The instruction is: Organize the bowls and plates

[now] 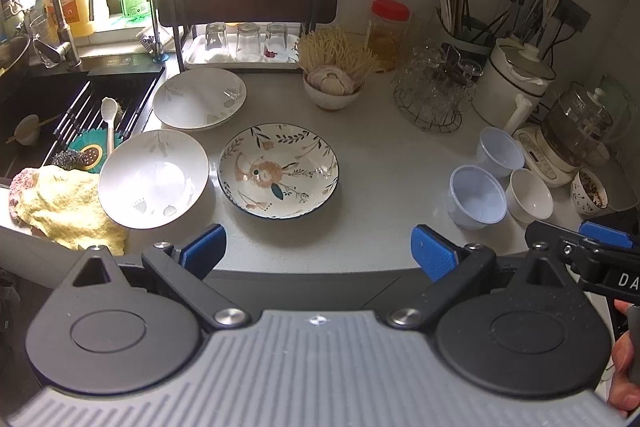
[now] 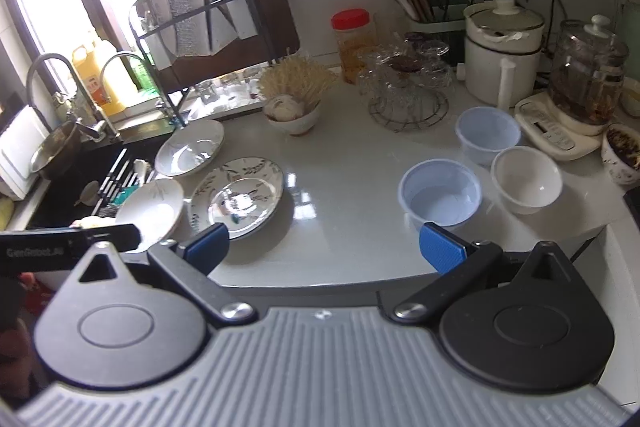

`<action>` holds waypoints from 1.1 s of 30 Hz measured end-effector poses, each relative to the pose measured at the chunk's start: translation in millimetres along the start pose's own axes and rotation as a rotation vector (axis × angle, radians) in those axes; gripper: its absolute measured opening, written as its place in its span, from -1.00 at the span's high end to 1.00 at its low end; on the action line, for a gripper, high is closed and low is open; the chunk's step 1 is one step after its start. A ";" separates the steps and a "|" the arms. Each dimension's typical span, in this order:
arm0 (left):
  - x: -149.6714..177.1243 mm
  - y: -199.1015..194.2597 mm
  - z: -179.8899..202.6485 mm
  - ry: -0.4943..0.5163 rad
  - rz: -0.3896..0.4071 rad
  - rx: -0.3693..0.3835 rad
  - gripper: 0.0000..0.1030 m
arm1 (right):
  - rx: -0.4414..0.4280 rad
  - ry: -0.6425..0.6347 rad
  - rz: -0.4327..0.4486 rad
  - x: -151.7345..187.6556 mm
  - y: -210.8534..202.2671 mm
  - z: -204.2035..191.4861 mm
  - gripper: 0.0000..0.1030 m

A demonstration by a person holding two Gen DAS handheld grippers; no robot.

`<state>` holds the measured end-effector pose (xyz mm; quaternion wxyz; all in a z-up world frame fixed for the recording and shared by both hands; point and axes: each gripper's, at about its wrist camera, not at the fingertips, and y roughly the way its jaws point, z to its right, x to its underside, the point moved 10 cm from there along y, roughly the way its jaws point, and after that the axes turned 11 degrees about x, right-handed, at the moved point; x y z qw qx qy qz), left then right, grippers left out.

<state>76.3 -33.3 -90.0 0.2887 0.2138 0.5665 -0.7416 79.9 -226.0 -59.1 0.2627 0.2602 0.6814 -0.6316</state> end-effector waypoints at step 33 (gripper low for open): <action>-25.2 27.6 -92.4 -0.038 -0.035 0.041 -0.95 | -0.098 0.136 0.048 -18.5 23.6 -73.9 -1.00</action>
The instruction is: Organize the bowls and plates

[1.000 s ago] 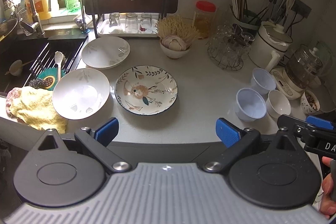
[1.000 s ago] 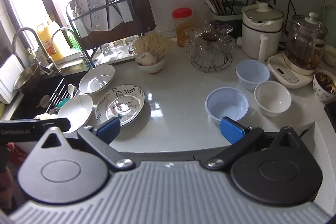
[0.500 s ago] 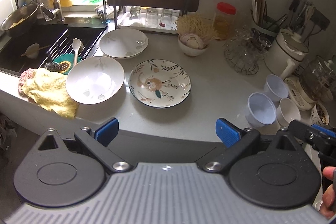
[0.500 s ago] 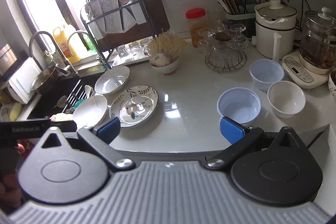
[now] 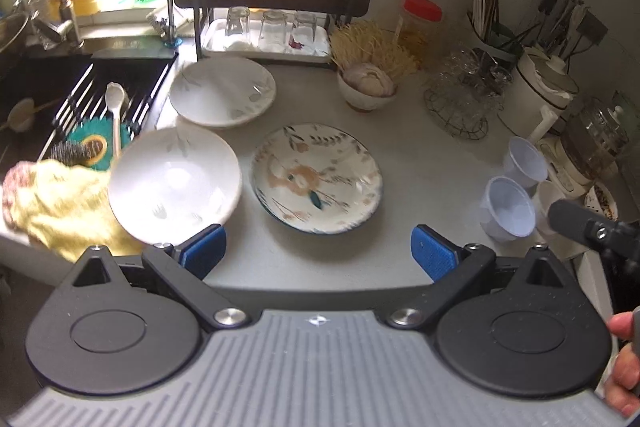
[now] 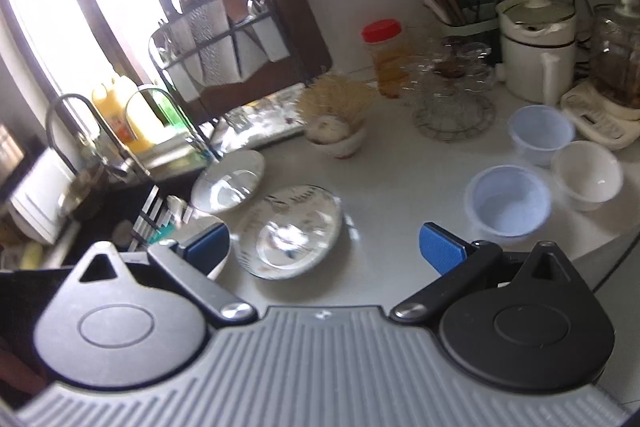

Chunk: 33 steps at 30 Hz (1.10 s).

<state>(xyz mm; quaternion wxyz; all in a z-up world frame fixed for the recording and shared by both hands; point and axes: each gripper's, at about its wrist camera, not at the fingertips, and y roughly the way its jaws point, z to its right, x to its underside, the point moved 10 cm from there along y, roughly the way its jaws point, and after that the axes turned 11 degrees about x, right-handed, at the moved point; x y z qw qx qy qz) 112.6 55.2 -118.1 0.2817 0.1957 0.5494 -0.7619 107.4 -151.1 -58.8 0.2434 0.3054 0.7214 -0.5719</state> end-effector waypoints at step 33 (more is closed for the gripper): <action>-23.6 107.8 -287.4 -0.017 -0.138 0.126 -0.51 | -0.073 0.082 -0.375 114.6 199.2 -184.1 0.22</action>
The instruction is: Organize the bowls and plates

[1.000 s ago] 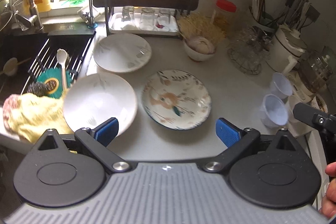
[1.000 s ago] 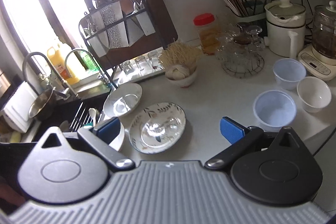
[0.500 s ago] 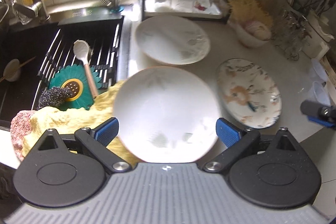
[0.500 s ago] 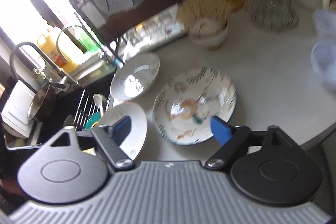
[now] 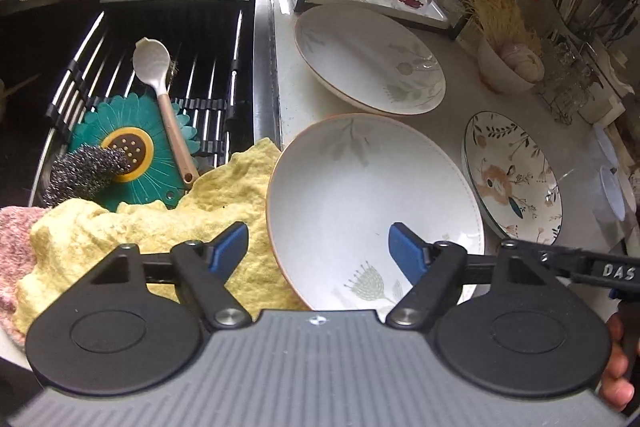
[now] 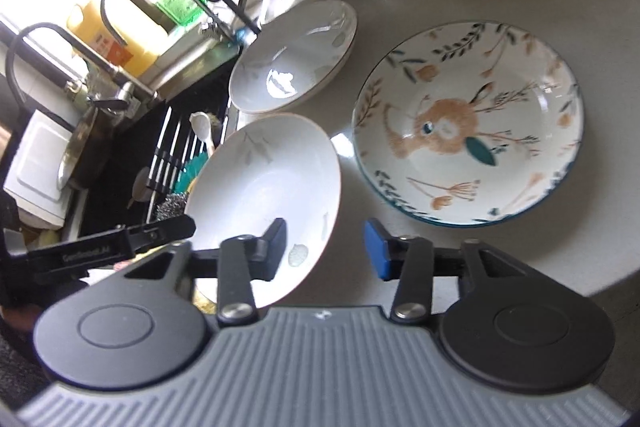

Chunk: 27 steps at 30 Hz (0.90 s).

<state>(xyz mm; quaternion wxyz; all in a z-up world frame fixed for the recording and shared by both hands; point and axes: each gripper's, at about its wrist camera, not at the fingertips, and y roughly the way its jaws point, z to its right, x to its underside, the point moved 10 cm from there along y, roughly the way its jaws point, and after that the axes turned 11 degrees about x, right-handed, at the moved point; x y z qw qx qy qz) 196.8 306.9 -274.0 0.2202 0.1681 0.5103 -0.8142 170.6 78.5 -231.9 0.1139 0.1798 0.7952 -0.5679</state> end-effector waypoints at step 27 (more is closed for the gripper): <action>-27.9 48.0 -20.3 0.084 -0.075 0.084 0.57 | 0.086 -0.028 -0.039 -21.6 46.1 -1.4 0.75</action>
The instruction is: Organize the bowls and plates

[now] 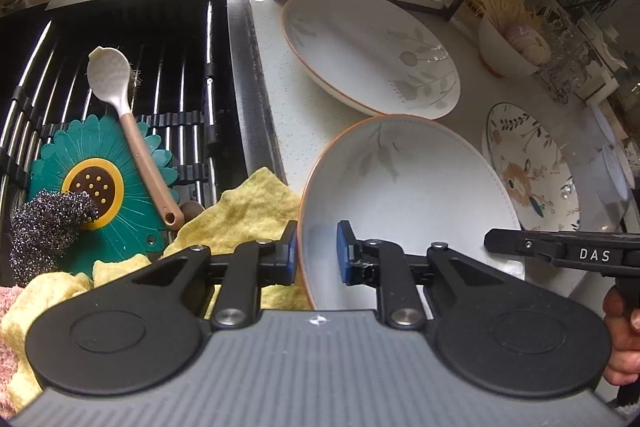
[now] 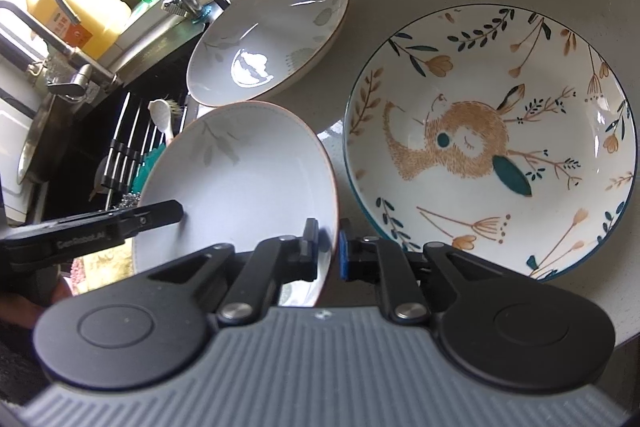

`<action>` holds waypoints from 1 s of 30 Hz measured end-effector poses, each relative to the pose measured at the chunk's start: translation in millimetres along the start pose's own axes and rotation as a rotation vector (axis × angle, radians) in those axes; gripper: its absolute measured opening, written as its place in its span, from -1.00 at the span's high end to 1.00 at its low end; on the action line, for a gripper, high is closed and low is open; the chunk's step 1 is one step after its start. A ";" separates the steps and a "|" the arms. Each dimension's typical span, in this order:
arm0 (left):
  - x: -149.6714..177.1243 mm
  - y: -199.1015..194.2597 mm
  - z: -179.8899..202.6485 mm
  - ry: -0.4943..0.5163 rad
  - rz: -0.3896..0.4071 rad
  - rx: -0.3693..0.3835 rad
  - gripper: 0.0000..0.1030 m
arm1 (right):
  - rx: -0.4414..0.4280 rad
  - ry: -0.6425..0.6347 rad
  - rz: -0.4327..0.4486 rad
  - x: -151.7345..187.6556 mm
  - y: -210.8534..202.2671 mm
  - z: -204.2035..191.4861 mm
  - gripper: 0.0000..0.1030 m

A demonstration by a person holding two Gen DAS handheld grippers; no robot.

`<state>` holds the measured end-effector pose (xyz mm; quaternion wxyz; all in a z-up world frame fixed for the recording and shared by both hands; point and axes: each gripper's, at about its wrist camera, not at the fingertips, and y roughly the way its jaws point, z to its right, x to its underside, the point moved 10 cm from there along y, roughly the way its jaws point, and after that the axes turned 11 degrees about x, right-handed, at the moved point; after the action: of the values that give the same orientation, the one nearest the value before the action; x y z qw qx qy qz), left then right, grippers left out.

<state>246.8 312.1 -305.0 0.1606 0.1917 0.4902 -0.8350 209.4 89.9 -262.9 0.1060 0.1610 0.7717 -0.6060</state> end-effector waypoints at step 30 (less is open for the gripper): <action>-67.2 -21.4 149.9 0.044 0.049 0.052 0.56 | -0.038 -0.006 0.220 -68.0 -114.5 76.9 0.75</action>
<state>271.5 195.5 -189.9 0.1653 0.2260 0.4668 -0.8389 226.7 -17.4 -154.1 0.1771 0.2408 0.7604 -0.5766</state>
